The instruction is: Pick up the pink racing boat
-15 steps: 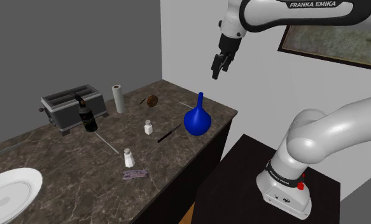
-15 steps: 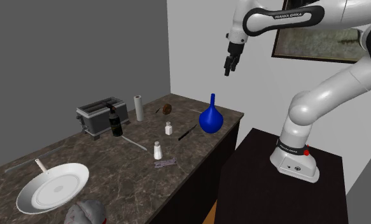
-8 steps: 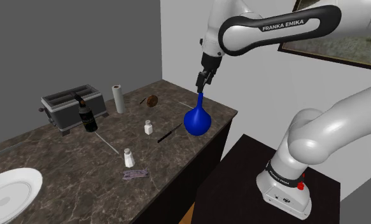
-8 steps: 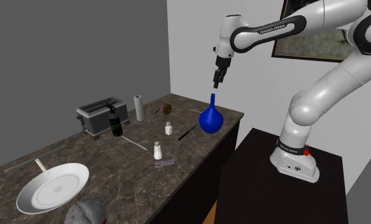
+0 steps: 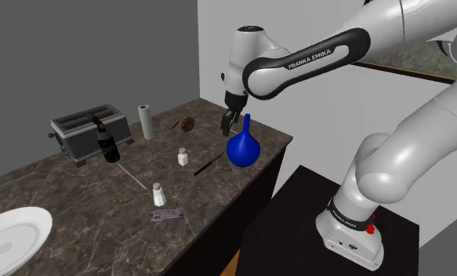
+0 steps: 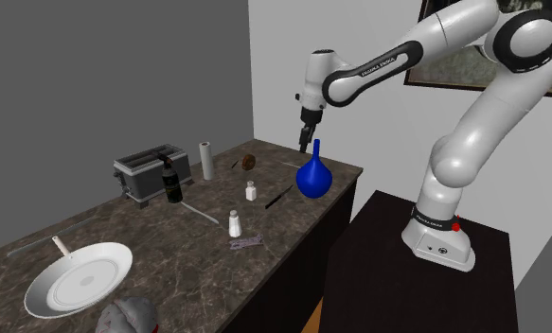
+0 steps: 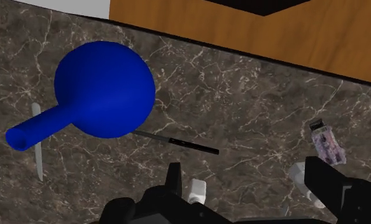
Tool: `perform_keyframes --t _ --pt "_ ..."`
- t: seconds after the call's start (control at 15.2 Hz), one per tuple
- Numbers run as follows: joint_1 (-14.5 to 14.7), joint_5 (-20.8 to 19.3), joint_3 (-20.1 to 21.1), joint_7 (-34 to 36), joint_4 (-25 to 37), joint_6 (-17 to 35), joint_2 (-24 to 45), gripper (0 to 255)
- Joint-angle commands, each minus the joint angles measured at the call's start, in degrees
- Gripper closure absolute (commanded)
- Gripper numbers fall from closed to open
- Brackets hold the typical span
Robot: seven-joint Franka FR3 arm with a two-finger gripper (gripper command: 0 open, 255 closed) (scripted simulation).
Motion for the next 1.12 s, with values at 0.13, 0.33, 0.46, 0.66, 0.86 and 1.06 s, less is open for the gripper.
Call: perform_keyframes --t 0.13,0.33,0.46,0.66,0.86,1.06 --pt "1.35 -0.78 2.05 0.42 0.64 6.2 6.97 0" --pt "2.18 -2.0 3.48 0.96 1.91 10.22 12.48 0" --pt "2.76 -3.18 4.35 1.52 3.04 12.69 16.25 0" --pt "3.72 -5.48 5.46 2.68 5.12 16.01 22.02 0" --pt "4.98 -8.34 6.16 4.14 7.68 18.86 27.87 0" --pt "6.7 -11.44 6.32 5.67 10.7 21.21 33.74 0"
